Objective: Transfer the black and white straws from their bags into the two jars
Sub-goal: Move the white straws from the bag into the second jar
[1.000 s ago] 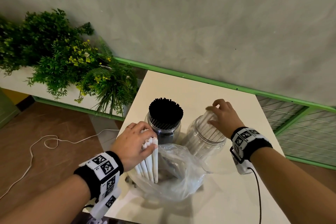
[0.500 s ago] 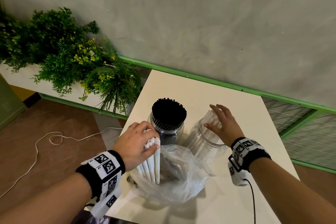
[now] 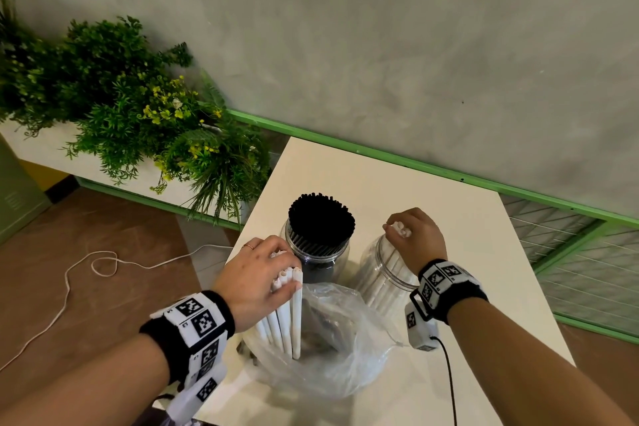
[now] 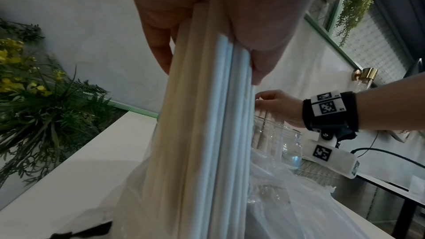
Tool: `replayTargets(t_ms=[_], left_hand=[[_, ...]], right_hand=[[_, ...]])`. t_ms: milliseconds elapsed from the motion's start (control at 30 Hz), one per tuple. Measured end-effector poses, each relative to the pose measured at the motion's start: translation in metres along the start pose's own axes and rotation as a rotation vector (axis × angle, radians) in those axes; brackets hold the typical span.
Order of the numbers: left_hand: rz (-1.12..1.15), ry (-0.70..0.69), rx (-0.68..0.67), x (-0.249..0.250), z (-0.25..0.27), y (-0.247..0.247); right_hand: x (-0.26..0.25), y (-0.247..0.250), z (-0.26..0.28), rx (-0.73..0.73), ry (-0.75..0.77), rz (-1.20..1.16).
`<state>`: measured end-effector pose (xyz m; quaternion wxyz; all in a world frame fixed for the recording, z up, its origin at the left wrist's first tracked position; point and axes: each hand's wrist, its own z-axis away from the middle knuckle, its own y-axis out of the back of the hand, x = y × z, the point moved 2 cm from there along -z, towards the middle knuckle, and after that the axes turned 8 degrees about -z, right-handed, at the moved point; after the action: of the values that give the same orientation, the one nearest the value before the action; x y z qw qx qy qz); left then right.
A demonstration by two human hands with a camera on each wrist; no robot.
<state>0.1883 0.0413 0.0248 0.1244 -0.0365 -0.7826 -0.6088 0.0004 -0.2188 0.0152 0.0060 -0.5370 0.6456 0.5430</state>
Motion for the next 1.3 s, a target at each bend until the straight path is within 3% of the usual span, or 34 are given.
replayTargets(t_ms=[167,233,333,467,900,1133,1300], left_hand=[[0.009,0.004,-0.01,-0.003,0.001,-0.003],[0.012,0.002,-0.002,-0.002,0.0,-0.002],[0.013,-0.006,0.011,-0.002,-0.001,-0.002],[0.014,-0.009,0.007,-0.003,-0.001,-0.003],[0.016,-0.008,-0.008,-0.004,-0.001,-0.005],[0.006,-0.004,-0.013,-0.004,0.0,-0.005],[0.01,-0.016,0.001,-0.003,0.001,-0.004]], right_hand=[[-0.001,0.026,-0.008,0.158,0.159,0.065],[0.002,0.03,-0.009,0.145,0.196,0.122],[0.012,0.026,-0.003,0.069,0.054,0.104],[0.012,0.024,-0.001,0.134,-0.145,-0.06],[-0.005,0.02,0.016,0.165,-0.072,-0.151],[0.0,0.015,0.014,-0.006,-0.041,-0.006],[-0.002,0.019,0.013,-0.095,-0.053,-0.055]])
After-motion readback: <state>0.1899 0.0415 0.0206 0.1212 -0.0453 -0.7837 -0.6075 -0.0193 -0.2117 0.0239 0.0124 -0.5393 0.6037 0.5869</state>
